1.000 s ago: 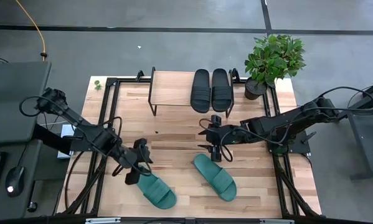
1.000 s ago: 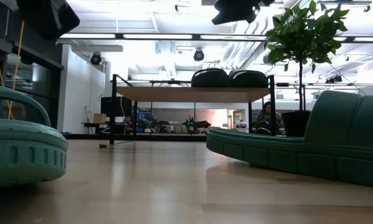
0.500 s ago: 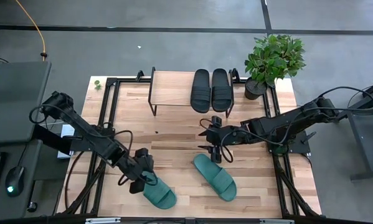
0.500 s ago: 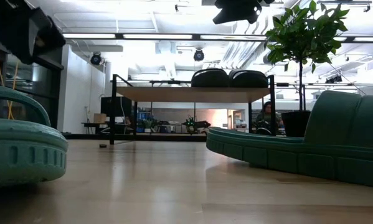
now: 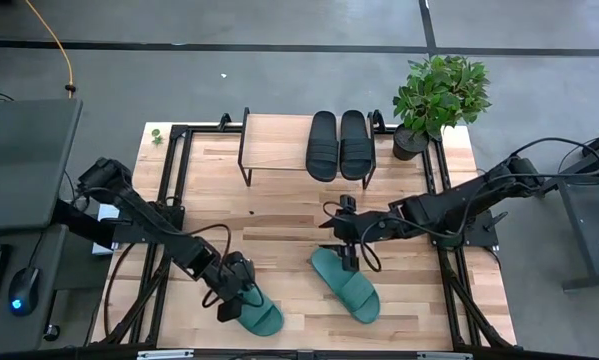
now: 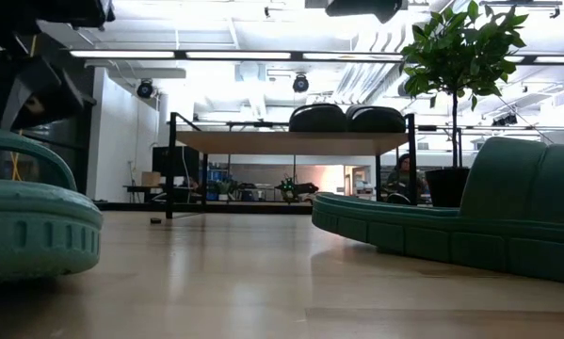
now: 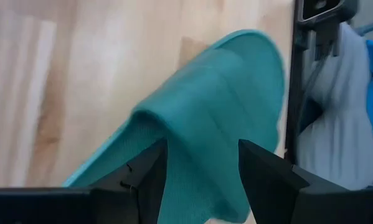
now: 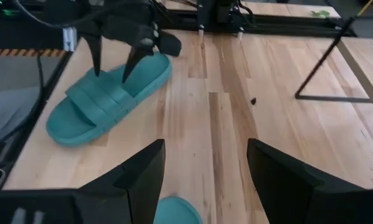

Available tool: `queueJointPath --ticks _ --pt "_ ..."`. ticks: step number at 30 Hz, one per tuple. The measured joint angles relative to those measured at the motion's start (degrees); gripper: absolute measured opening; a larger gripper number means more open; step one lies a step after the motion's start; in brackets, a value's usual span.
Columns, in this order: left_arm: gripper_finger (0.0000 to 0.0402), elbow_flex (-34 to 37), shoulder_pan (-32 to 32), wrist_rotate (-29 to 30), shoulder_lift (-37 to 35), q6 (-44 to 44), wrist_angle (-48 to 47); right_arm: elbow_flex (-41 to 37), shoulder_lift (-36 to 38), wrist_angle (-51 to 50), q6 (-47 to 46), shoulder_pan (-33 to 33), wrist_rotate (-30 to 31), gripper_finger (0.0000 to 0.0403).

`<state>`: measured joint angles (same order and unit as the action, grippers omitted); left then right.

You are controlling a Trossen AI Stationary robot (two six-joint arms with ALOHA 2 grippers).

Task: Pick and place slides into the shelf
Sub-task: Put the left green slipper on the shelf

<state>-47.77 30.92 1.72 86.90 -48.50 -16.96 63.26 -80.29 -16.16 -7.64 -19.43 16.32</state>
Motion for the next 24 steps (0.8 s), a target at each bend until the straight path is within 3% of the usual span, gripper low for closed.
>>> queueJointPath --ticks 11,24 --pt "0.0179 0.0 0.8 -3.2 4.7 -1.7 6.5 0.0 0.0 1.7 -1.0 -3.5 3.9 0.0217" --pt "0.0179 0.0 2.3 -1.5 6.1 -3.1 10.9 0.0 0.0 3.1 -1.5 -7.5 7.2 0.0217"
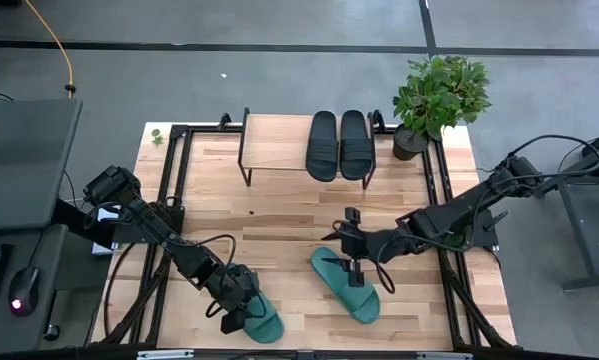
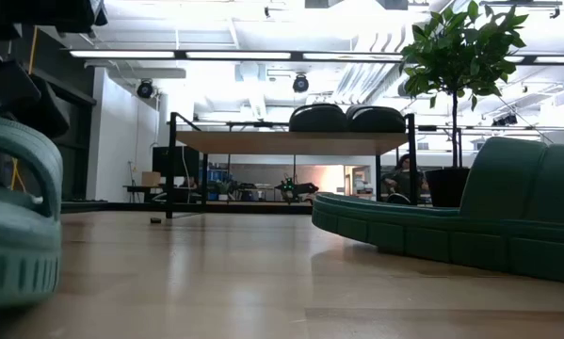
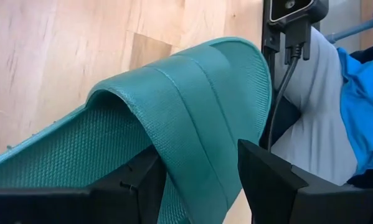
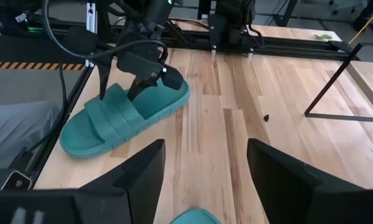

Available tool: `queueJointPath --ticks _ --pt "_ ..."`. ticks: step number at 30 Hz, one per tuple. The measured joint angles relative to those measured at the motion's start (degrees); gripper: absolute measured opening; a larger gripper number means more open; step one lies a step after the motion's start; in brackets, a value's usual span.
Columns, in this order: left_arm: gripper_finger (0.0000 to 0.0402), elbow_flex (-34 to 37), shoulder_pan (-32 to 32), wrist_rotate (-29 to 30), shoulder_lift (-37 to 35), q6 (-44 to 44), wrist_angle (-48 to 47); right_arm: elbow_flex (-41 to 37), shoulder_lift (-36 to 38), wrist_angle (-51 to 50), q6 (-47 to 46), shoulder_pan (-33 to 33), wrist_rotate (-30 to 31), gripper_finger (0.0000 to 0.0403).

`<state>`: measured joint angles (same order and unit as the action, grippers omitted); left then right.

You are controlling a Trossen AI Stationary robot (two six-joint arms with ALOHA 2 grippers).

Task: Pick and place slides into the shelf
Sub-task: Put the left green slipper on the shelf

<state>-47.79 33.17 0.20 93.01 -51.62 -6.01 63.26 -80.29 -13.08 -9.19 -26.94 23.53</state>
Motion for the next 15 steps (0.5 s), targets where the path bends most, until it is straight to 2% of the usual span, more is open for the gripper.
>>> queueJointPath --ticks 4,7,15 --pt "0.0175 0.0 0.0 0.4 0.0 0.0 0.0 0.0 0.0 0.5 0.0 -0.9 0.5 0.0217" --pt "0.0156 0.0 0.0 0.9 0.0 0.1 0.0 0.0 0.0 0.9 0.0 -1.3 0.5 0.0217" --pt "0.0051 0.0 0.0 0.9 0.0 0.7 0.0 0.0 0.0 1.0 0.0 -1.3 0.6 0.0217"
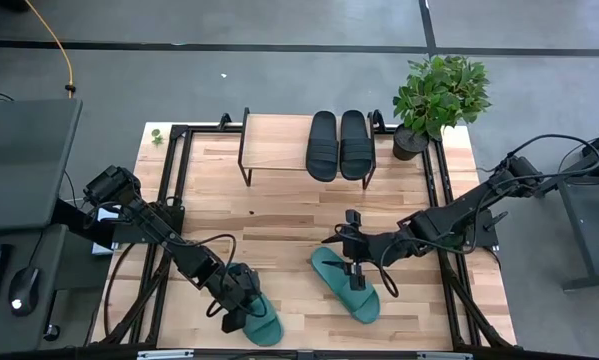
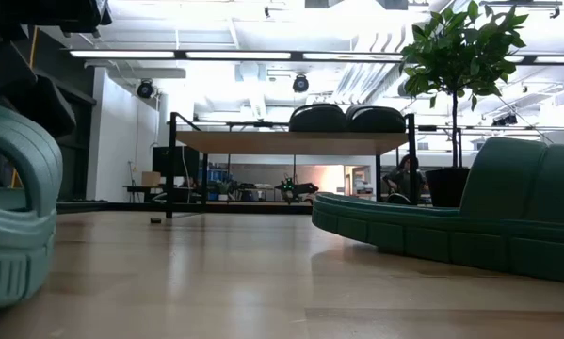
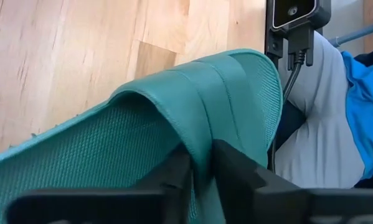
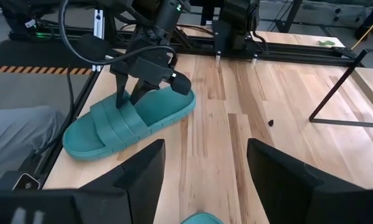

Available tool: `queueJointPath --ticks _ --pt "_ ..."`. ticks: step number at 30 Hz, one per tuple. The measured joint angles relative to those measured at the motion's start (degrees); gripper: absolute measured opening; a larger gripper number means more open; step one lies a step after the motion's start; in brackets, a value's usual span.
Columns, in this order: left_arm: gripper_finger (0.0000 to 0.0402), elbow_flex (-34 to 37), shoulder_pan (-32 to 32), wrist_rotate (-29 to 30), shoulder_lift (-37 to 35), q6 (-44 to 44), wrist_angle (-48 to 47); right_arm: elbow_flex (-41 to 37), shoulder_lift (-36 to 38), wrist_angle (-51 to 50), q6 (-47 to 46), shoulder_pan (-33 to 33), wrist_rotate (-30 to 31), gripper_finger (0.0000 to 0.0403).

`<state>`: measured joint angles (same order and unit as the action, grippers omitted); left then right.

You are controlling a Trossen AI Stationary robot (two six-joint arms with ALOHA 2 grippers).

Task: Pick and place slides into the shelf
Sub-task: Put the left green slipper on the shelf

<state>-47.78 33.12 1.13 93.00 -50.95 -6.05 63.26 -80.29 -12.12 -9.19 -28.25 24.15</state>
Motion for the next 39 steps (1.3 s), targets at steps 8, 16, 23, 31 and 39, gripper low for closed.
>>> queueJointPath --ticks 8,16,23,31,39 --pt "0.0021 0.0 -0.1 -0.4 -0.1 1.6 0.0 0.0 0.0 0.0 0.1 0.0 0.1 0.0217" --pt "0.0008 0.0 -0.1 -0.5 -0.8 3.1 -0.8 0.0 0.0 0.0 2.1 -0.1 2.9 0.0217" --pt "0.0017 0.0 -0.1 0.5 -4.4 4.7 -4.0 0.0 0.0 0.0 3.4 0.0 3.4 0.0217" --pt "0.0019 0.0 -0.2 4.5 -10.1 6.4 -9.3 0.0 0.0 0.0 8.9 0.1 8.1 0.0217" --pt "0.0020 0.0 -0.2 9.2 -16.7 12.1 -11.9 0.0 0.0 0.7 13.2 0.6 11.3 0.0217"
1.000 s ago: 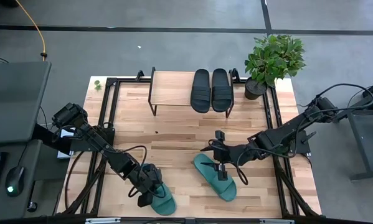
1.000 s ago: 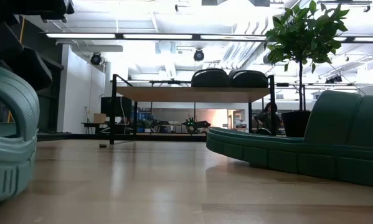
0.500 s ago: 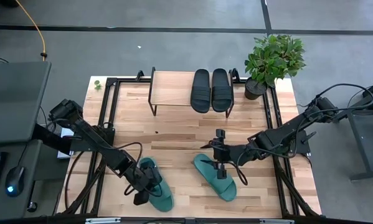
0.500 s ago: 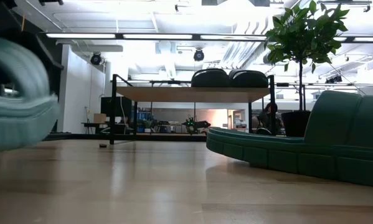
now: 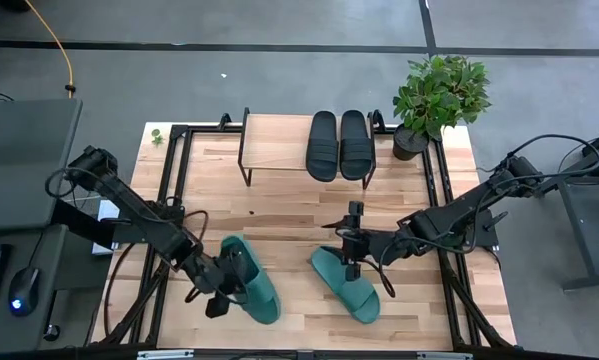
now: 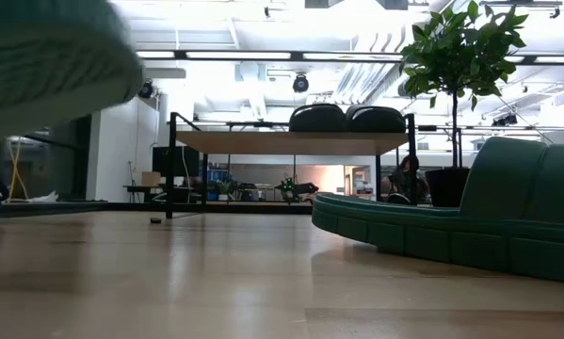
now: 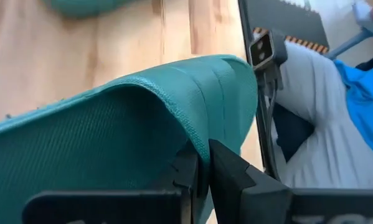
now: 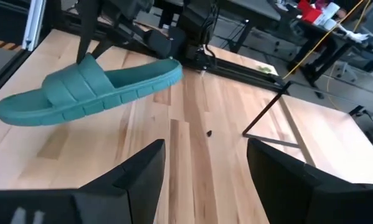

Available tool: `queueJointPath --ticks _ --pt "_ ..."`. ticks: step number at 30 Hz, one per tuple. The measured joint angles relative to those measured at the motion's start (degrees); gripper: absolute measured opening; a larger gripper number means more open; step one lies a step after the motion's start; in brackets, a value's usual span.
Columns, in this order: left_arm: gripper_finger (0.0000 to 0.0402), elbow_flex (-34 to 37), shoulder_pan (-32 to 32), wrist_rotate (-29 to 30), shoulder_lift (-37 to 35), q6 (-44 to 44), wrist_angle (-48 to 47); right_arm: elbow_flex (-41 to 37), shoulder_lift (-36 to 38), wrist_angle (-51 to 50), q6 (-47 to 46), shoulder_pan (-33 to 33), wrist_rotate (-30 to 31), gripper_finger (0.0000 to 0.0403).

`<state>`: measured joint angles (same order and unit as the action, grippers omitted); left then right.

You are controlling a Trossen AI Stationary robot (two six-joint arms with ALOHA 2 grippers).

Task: Pick and place slides into the shelf
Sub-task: Put the left green slipper on the shelf

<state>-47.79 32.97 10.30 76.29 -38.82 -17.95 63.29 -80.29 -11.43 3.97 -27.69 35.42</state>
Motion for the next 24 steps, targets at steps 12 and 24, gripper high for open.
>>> queueJointPath --ticks 12,24 --pt "0.0020 0.0 0.0 4.9 -8.5 11.9 -0.6 0.0 0.0 2.6 -1.2 4.4 -3.6 0.0217" --pt "0.0020 -4.2 0.0 7.5 -8.5 20.8 -6.6 0.0 -0.7 7.6 -9.5 9.8 -12.0 0.0217"
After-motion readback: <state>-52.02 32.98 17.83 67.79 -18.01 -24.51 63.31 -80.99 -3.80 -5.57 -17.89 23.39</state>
